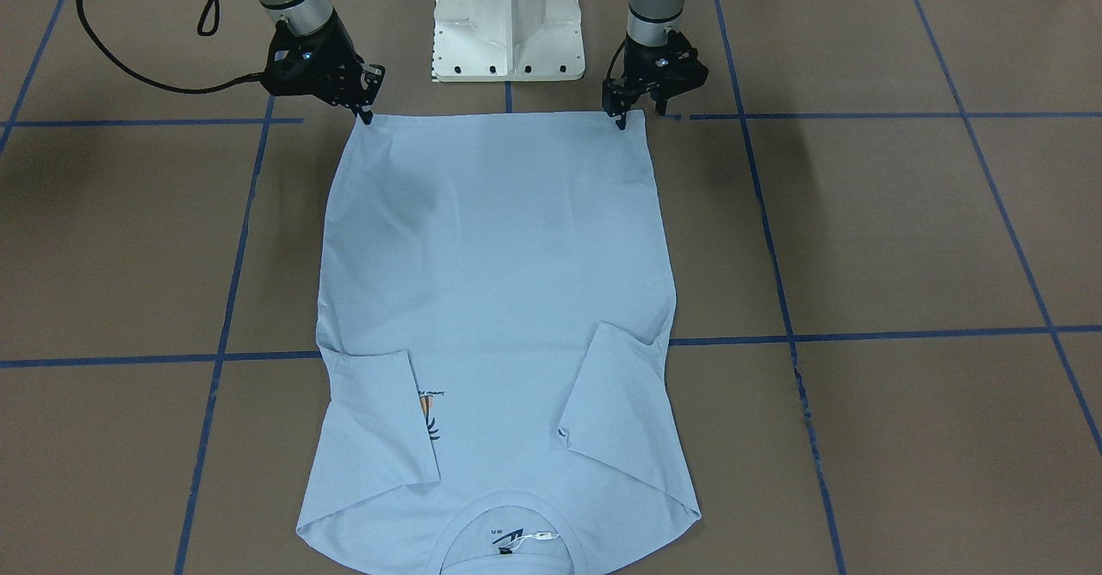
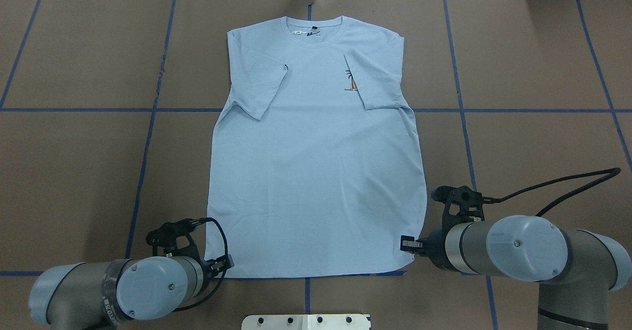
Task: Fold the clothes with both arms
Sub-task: 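Grasp the hem corners with both grippers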
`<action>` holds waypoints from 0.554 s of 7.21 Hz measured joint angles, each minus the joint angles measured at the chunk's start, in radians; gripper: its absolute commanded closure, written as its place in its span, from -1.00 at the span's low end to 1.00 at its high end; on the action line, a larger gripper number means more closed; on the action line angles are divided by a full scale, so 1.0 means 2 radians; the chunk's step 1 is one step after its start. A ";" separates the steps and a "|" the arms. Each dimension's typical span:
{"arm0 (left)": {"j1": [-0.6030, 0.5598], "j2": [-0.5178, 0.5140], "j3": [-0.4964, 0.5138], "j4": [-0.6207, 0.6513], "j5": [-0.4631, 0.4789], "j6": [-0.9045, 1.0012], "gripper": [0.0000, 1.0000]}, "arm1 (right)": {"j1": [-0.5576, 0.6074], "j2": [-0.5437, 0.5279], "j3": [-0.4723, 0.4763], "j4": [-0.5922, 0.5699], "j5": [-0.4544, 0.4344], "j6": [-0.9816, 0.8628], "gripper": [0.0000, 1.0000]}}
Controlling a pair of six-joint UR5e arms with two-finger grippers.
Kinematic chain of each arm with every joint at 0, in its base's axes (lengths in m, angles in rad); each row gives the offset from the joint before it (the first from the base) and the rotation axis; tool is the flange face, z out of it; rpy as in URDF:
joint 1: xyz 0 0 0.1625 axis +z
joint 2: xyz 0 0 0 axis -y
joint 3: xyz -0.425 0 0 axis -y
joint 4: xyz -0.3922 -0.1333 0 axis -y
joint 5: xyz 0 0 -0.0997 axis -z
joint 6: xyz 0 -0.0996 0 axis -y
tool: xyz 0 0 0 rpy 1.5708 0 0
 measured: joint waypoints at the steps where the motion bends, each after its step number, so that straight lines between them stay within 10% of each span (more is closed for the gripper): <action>1: 0.000 0.000 -0.001 0.000 0.000 0.000 0.18 | 0.001 0.000 0.000 0.000 0.000 0.000 1.00; 4: 0.000 -0.001 -0.004 -0.001 0.000 0.001 0.48 | 0.002 -0.001 -0.001 0.000 0.001 -0.001 1.00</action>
